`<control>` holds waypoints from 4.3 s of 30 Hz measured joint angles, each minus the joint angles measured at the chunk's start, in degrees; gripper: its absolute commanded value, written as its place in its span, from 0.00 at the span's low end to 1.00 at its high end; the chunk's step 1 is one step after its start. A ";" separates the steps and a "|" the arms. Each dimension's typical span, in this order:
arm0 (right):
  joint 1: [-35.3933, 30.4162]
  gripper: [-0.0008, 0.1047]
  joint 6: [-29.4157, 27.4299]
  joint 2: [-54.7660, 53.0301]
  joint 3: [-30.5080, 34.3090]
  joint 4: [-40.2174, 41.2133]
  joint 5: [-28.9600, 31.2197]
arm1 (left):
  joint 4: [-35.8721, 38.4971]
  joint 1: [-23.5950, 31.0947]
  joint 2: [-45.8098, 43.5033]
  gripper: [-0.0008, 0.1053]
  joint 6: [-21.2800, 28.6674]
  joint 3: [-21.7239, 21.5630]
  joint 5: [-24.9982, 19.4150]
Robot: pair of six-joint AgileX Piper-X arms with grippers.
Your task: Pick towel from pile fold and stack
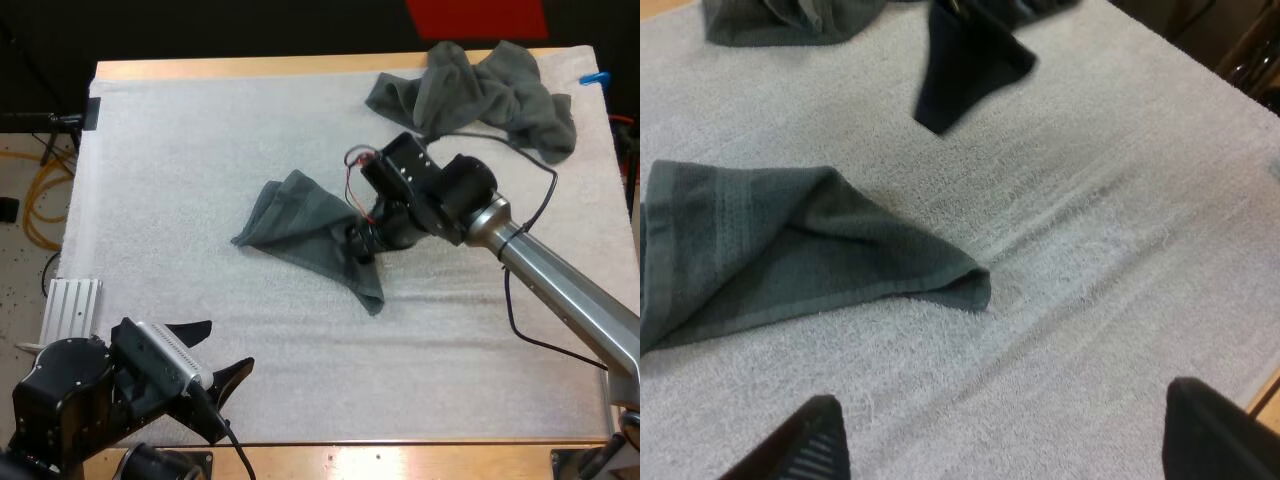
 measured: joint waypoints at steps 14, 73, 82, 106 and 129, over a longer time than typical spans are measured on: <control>0.00 0.46 2.12 0.73 24.55 -21.06 -0.92 | 0.00 0.00 0.00 0.61 0.00 0.00 0.00; 5.40 0.01 12.20 -27.53 54.58 -21.70 1.81 | -12.19 -0.16 21.68 0.61 -0.73 6.78 6.74; 5.40 0.01 12.59 -28.71 54.56 -24.13 3.17 | -18.69 -3.17 43.54 0.61 -0.73 6.78 9.53; 5.40 0.01 12.59 -28.71 54.56 -24.24 3.17 | -35.63 -10.09 65.11 0.01 0.42 6.78 -14.50; 5.28 0.01 -4.78 -47.08 45.46 -14.40 27.72 | -19.34 3.55 32.18 0.01 5.01 -3.80 -13.56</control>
